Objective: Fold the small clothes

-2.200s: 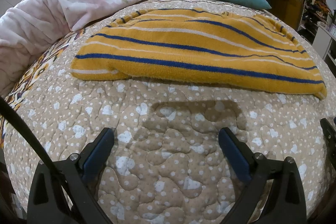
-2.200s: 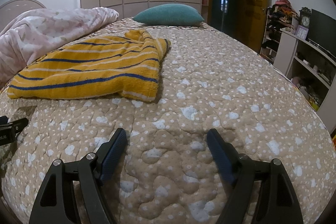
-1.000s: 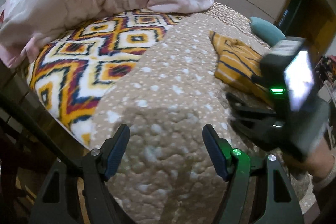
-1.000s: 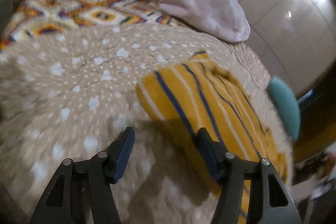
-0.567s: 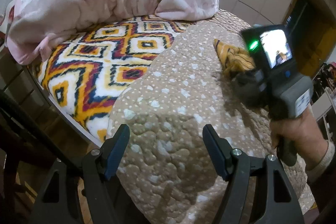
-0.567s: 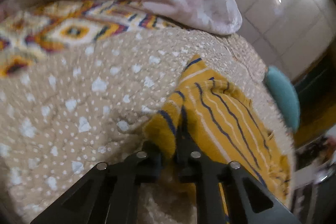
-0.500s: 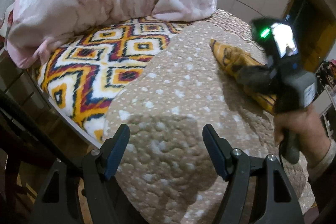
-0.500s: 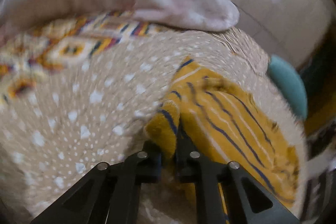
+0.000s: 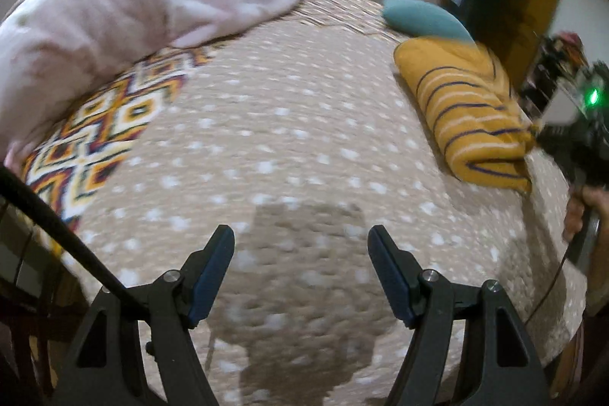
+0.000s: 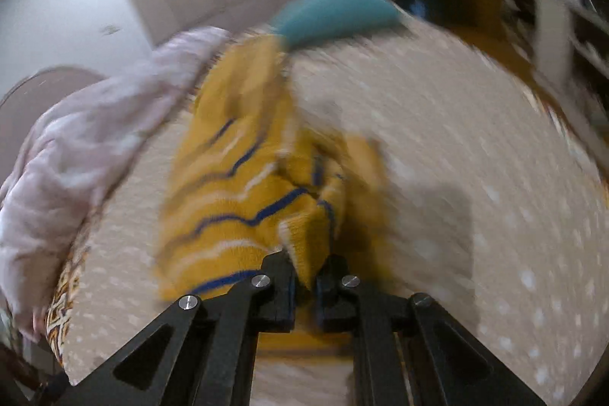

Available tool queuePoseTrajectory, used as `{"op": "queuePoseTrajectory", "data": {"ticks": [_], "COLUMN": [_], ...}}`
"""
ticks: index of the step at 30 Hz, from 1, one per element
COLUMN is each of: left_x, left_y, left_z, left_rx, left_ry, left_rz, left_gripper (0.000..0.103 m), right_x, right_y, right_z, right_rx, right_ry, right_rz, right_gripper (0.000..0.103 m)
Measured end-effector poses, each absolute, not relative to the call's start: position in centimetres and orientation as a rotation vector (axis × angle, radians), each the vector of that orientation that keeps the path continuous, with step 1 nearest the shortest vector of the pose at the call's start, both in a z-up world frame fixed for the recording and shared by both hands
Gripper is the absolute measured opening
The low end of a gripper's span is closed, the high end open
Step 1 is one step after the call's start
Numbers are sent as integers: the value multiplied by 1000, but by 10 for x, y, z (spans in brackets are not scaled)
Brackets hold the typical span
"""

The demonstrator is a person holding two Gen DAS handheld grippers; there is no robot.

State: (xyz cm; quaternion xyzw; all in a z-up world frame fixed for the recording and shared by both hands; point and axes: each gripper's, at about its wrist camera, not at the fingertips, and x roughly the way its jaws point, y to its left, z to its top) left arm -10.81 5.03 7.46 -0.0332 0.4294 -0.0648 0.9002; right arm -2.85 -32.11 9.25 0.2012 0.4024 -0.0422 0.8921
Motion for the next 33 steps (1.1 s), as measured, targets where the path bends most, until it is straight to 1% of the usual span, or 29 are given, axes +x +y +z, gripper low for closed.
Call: {"op": "queuePoseTrajectory", "data": {"ticks": [2, 3, 5, 10, 14, 15, 18, 21, 23, 25, 28, 29, 30, 31, 32, 33], "left_x": [-103, -101, -96, -89, -82, -80, -71, -52, -34, -10, 28, 38, 48, 55, 58, 58], "left_y": [36, 29, 16, -7, -18, -19, -24, -34, -45, -60, -86, -94, -102, -108, -111, -112], "left_z": [71, 70, 70, 81, 86, 86, 86, 89, 96, 98, 81, 71, 57, 43, 33, 25], "left_rx": [-58, -53, -44, -12, 28, 29, -11, -79, -126, -156, -186, -181, -165, -155, -154, -160], "left_ry": [906, 913, 922, 914, 896, 893, 897, 898, 864, 840, 895, 931, 981, 1032, 1063, 1066], "left_rz": [-164, -178, -203, -251, -257, -259, -285, -327, -349, -360, -379, -379, -372, -374, -378, -382], "left_gripper": [72, 72, 72, 72, 72, 72, 72, 72, 72, 73, 73, 73, 73, 73, 74, 76], "right_x": [-34, -39, -44, -47, -66, -75, -88, -70, -50, -22, 26, 34, 42, 46, 46, 45], "right_y": [-344, -352, -357, -361, -375, -379, -384, -377, -373, -368, -366, -368, -373, -376, -381, -384], "right_z": [59, 47, 42, 51, 62, 72, 105, 122, 124, 118, 86, 72, 56, 49, 42, 40], "right_rx": [508, 564, 624, 609, 626, 624, 600, 598, 639, 689, 738, 754, 766, 762, 742, 741], "right_ry": [905, 905, 877, 855, 812, 772, 677, 678, 689, 713, 814, 844, 868, 872, 863, 854], "right_rz": [-70, -36, 5, 31, 19, 12, 12, 108, 187, 258, 276, 257, 224, 204, 172, 169], "right_gripper": [8, 8, 9, 12, 23, 25, 25, 26, 26, 26, 26, 23, 16, 10, 1, 0]}}
